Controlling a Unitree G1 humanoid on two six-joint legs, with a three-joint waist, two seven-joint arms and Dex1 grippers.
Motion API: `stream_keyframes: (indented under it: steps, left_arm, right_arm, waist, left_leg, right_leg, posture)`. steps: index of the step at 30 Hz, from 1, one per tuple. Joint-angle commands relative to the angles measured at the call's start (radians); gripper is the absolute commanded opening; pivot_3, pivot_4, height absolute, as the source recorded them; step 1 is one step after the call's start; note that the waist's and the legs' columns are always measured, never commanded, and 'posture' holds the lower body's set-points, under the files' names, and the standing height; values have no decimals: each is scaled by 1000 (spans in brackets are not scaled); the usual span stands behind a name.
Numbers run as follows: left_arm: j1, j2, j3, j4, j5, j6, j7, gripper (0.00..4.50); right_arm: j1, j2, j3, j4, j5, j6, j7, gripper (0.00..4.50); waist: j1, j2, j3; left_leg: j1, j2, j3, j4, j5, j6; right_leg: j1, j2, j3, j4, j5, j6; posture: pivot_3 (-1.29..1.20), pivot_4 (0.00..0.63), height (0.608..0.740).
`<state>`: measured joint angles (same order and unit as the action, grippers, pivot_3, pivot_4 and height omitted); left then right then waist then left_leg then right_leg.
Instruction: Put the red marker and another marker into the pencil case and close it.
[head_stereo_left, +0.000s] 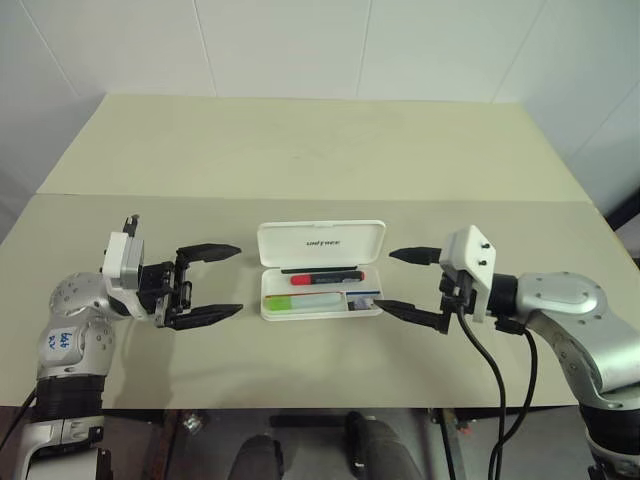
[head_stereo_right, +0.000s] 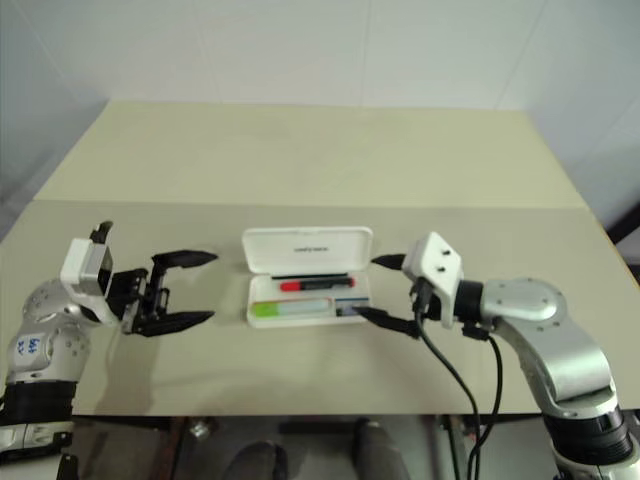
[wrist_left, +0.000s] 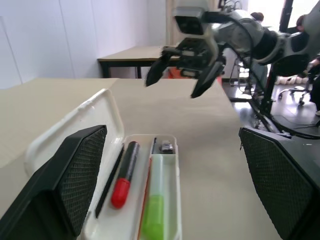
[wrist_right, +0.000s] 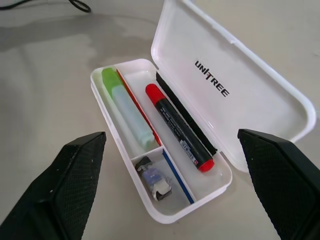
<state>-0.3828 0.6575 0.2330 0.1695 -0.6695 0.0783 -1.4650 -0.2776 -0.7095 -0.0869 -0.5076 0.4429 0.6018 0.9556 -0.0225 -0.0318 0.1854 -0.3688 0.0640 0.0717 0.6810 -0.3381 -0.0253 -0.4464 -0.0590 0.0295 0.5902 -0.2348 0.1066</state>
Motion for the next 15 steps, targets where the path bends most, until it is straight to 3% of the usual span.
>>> stream_keyframes:
  steps: [1,10,13,15]
  left_arm:
    - [-64,21,15,57,30,-33,4,4500]
    - [-290,3,-3,338,137,-123,58,4500]
    - [-366,-4,-13,423,171,-143,74,3930]
    - [-414,-7,-14,478,189,-163,76,3276]
  right_arm:
    - [15,-12,-49,-30,16,-57,-12,4472]
    - [32,-9,-51,-15,-9,-93,-75,4472]
    - [42,-1,-70,-23,12,-105,-84,4500]
    - [55,1,-90,-27,32,-115,-81,4500]
  waist:
    - [-3,0,0]
    - [-2,0,0]
    - [-1,0,0]
    - [0,0,0]
  left_leg:
    - [0,0,0,0,0,0]
    - [0,0,0,1,1,0]
    - [-1,0,0,1,1,0]
    - [-2,0,0,1,1,0]
  right_leg:
    - [0,0,0,0,0,0]
    - [0,1,0,1,1,1]
    - [0,1,0,1,1,1]
    - [0,1,0,1,1,2]
  posture:
    - [0,150,740]
    - [0,150,740]
    - [0,150,740]
    - [0,150,740]
